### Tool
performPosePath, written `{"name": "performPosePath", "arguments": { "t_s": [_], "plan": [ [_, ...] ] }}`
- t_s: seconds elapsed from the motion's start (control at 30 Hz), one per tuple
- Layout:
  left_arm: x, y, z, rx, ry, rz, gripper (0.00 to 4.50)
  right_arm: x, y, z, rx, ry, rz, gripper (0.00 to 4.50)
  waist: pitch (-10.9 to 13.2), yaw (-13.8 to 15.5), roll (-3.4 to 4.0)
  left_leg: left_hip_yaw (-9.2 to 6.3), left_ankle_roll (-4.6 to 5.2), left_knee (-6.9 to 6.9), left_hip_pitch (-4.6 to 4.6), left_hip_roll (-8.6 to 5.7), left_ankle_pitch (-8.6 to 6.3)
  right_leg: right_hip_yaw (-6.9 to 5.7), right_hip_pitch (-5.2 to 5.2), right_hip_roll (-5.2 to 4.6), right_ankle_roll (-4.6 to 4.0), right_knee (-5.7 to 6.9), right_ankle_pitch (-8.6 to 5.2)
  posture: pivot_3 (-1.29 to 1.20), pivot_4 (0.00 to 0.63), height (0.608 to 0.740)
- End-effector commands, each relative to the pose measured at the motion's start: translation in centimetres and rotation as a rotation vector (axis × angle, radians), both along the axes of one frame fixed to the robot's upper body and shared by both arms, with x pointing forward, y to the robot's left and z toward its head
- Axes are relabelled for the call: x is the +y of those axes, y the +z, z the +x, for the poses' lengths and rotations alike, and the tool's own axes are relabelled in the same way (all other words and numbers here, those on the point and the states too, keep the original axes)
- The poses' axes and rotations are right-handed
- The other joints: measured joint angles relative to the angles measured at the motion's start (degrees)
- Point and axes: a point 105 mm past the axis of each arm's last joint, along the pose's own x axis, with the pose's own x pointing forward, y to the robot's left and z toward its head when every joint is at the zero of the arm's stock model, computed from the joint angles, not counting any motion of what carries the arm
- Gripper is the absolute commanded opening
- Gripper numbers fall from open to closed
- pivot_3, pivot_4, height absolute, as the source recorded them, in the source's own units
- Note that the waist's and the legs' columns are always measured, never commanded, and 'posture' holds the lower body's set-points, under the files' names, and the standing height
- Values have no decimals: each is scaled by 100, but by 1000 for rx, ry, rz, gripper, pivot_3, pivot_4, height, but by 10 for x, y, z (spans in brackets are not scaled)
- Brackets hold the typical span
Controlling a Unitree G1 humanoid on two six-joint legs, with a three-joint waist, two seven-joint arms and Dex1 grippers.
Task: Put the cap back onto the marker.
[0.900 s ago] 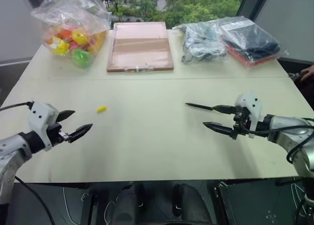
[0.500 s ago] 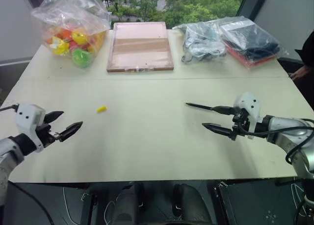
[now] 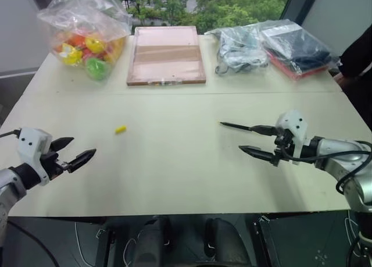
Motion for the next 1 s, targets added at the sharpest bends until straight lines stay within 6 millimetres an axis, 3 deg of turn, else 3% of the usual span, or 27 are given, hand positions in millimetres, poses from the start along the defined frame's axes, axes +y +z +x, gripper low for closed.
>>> {"name": "performPosePath", "arguments": {
  "t_s": [0.03, 0.2, 0.47, 0.57, 0.77, 1.0],
  "plan": [
    [3, 15, 5, -55, 4, 6, 4440, -1, 9, 1, -47, 2, -5, 3813, 0, 5, 0, 0, 0, 0, 0, 0, 0, 0, 0, 0, 0, 0, 0, 0, 150, 740],
    [-4, 23, 13, -61, -65, 13, 4440, -2, 12, 3, -56, -7, -11, 3813, 0, 6, 0, 1, 1, 0, -1, 0, 1, 0, 0, 0, 0, 0, 0, 0, 150, 740],
    [-50, 58, 30, -117, -407, 72, 4440, -12, 24, 8, -105, -16, -34, 3813, 0, 59, 0, 5, 0, 2, -1, -1, 1, 0, 1, 0, -1, 0, 1, 0, 150, 740],
    [-67, 61, 38, -119, -512, 93, 4440, -23, 28, 21, -161, -43, -53, 3813, 0, 78, 1, 14, 2, 2, 0, -14, 2, 0, 1, 1, 1, 2, 2, 0, 150, 740],
    [-96, 72, 63, -130, -676, 93, 4440, -38, 15, 48, -150, 26, -136, 3813, 1, 84, 0, 20, 5, 8, 1, -32, 7, -1, 11, 3, 22, 3, 13, 0, 150, 740],
    [-122, 73, 75, -152, -788, 92, 4440, -23, 14, 87, -90, 55, 44, 3813, 2, -17, -1, 19, -30, 10, 1, -34, 31, -1, 11, 7, 26, 13, 14, 0, 150, 740]
  ]
}}
